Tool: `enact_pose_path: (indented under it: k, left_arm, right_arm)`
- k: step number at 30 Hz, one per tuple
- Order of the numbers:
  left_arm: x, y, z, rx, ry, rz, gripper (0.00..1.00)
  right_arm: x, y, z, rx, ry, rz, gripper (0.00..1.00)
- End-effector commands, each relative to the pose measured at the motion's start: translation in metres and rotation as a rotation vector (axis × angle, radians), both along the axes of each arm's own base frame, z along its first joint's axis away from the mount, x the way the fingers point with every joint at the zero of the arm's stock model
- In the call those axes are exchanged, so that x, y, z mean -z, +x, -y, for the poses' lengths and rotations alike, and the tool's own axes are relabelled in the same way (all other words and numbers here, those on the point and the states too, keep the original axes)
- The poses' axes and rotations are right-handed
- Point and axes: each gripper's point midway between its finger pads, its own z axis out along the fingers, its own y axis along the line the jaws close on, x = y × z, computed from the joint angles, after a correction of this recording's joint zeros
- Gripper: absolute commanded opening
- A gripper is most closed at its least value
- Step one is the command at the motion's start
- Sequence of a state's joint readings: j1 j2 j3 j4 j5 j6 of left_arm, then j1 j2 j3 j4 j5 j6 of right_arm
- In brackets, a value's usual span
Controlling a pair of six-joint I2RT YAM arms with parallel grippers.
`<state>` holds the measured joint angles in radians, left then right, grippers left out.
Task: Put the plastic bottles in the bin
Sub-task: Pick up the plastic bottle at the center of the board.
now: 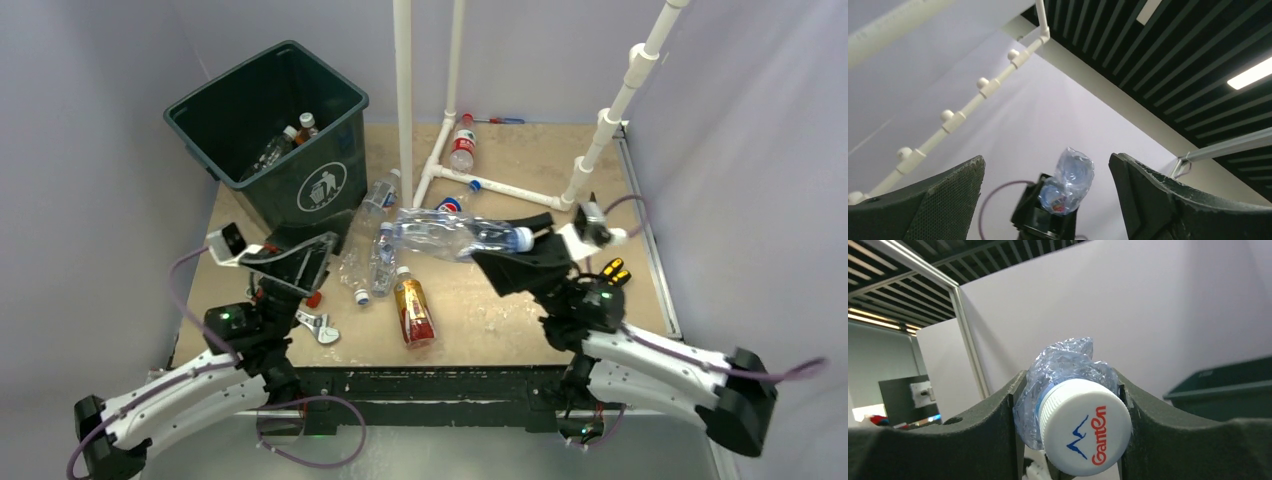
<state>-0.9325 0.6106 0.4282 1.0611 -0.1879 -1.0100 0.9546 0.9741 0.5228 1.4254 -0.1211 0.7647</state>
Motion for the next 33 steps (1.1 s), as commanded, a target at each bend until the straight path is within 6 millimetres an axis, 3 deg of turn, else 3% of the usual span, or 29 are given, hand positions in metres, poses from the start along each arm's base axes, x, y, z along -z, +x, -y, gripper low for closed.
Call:
enact_pose_path:
  k: [1,2,4,5,6,9,11,14,19,22,28,33]
  left_arm:
    - [0.004,0.012,-0.019,-0.190,0.139,-0.043,0.98]
    - [-0.002,0.011,-0.024,-0.223,0.166,-0.028,0.98]
    - [-0.007,0.012,-0.020,-0.282,0.317,-0.003,0.99]
    - [-0.009,0.013,-0.016,-0.323,0.423,0.034,0.99]
    - [-0.014,0.012,-0.010,-0.332,0.516,0.069,0.99]
    - [-0.022,0.004,0.019,-0.284,0.773,0.214,0.99]
    - [-0.021,-0.011,0.041,-0.173,0.894,0.337,0.99]
    - [-0.017,-0.036,0.064,-0.010,0.992,0.501,0.99]
    - [-0.010,-0.053,0.070,0.079,1.041,0.614,0.99]
    - [0.011,-0.059,0.079,0.161,1.112,0.665,0.99]
    - [0.086,-0.042,0.104,0.327,1.327,0.597,0.99]
    - [0.106,-0.043,0.111,0.380,1.332,0.606,0.95]
  right_arm:
    - [-0.011,-0.011,0.028,0.161,-0.097,0.075,0.05]
    - [-0.009,-0.008,0.029,0.189,-0.151,0.054,0.00]
    - [-0.004,0.001,0.025,0.238,-0.286,0.015,0.00]
    - [0.015,0.004,0.015,0.229,-0.419,-0.009,0.00]
    - [0.022,0.004,0.010,0.222,-0.502,-0.007,0.00]
    - [0.041,0.005,0.000,0.222,-0.737,0.029,0.00]
    - [0.060,0.004,-0.004,0.196,-0.875,0.041,0.00]
    - [0.076,-0.001,-0.003,0.166,-0.978,0.055,0.00]
    - [0.092,-0.017,0.003,0.100,-1.045,0.080,0.00]
    - [0.097,-0.027,0.003,0.046,-1.076,0.110,0.00]
    - [0.084,-0.043,0.003,-0.021,-1.063,0.194,0.00]
    - [0.074,-0.056,-0.001,-0.077,-1.028,0.270,0.00]
